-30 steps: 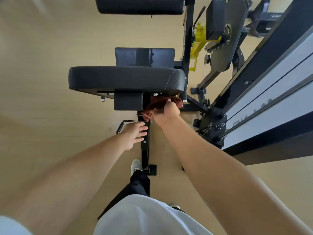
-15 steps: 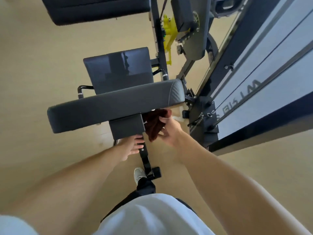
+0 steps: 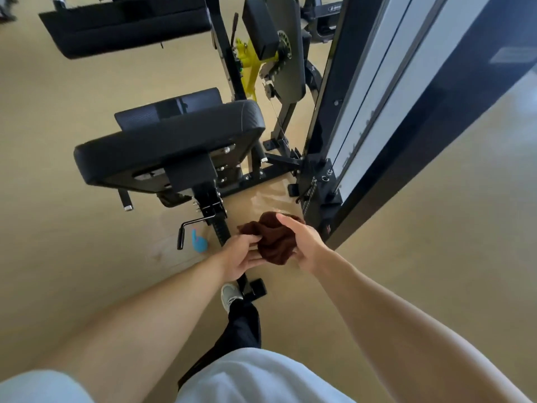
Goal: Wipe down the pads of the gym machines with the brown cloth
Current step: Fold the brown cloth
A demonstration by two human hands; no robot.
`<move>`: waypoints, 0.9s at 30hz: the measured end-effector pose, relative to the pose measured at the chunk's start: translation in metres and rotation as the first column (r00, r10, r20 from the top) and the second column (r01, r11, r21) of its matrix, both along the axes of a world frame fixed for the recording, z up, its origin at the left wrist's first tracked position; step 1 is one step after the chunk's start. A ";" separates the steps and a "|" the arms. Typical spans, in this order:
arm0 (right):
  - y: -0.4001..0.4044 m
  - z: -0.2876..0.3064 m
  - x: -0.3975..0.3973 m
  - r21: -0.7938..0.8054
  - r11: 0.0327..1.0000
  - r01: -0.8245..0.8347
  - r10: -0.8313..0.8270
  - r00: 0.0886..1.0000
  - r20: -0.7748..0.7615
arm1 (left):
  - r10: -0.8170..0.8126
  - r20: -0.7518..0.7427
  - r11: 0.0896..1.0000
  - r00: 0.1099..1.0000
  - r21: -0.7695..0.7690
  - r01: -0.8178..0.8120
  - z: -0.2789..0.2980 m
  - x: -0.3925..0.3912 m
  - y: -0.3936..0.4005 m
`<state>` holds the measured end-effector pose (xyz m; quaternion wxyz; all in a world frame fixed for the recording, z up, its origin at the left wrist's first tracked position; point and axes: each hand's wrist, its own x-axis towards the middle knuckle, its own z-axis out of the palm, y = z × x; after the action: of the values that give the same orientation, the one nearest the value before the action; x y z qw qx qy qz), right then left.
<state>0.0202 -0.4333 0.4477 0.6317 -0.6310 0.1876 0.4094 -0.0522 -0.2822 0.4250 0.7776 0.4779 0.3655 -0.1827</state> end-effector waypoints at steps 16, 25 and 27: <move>0.012 0.027 -0.053 0.125 0.988 -0.088 0.057 0.971 0.232 | -0.312 0.063 0.819 0.948 0.524 0.235 0.026 -0.051 0.026; 0.026 0.038 -0.054 -0.046 0.999 -0.023 0.039 0.929 0.368 | -0.410 0.115 0.732 0.905 0.633 0.251 0.041 -0.049 0.051; 0.026 0.035 -0.057 -0.045 0.999 -0.019 0.033 0.941 0.336 | -0.424 0.085 0.688 0.902 0.678 0.259 0.044 -0.045 0.055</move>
<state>-0.0369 -0.4068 0.4828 0.6357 -0.7070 0.0770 0.3001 -0.0970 -0.2273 0.4687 0.5514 0.7958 0.2149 -0.1286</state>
